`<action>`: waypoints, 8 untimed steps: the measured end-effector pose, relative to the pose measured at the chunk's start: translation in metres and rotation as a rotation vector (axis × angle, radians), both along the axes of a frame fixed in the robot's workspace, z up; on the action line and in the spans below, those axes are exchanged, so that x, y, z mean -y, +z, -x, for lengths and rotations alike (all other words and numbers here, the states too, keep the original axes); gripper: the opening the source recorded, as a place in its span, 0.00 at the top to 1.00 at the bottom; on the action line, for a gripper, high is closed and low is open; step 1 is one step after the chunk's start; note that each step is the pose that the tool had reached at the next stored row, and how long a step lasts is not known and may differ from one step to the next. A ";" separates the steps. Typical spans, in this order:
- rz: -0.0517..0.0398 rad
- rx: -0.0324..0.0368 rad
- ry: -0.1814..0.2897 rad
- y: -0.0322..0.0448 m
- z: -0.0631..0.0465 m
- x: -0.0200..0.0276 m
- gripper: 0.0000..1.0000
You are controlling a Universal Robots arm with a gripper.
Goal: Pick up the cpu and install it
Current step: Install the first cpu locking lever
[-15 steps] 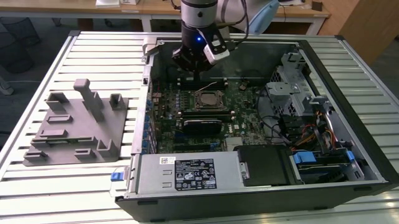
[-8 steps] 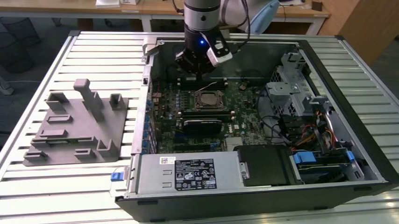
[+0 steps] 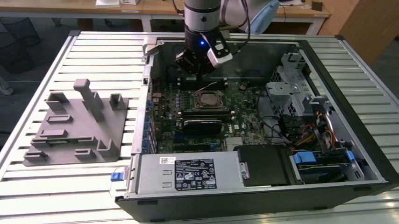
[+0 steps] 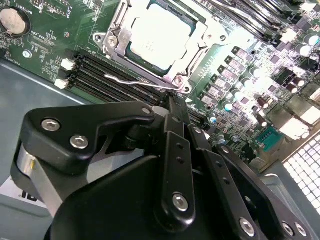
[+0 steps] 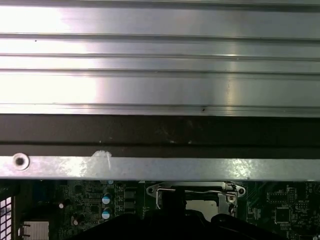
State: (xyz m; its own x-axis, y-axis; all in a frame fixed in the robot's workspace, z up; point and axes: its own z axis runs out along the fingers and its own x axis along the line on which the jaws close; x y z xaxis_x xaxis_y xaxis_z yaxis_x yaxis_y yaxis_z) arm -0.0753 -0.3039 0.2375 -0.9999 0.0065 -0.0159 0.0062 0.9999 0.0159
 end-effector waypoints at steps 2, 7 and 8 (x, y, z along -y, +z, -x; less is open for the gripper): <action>-0.0002 0.0001 0.001 -0.0005 -0.001 0.0000 0.89; 0.0000 0.0000 0.014 -0.0038 -0.009 0.0000 0.89; -0.0001 0.0000 0.016 -0.0046 -0.009 0.0000 0.89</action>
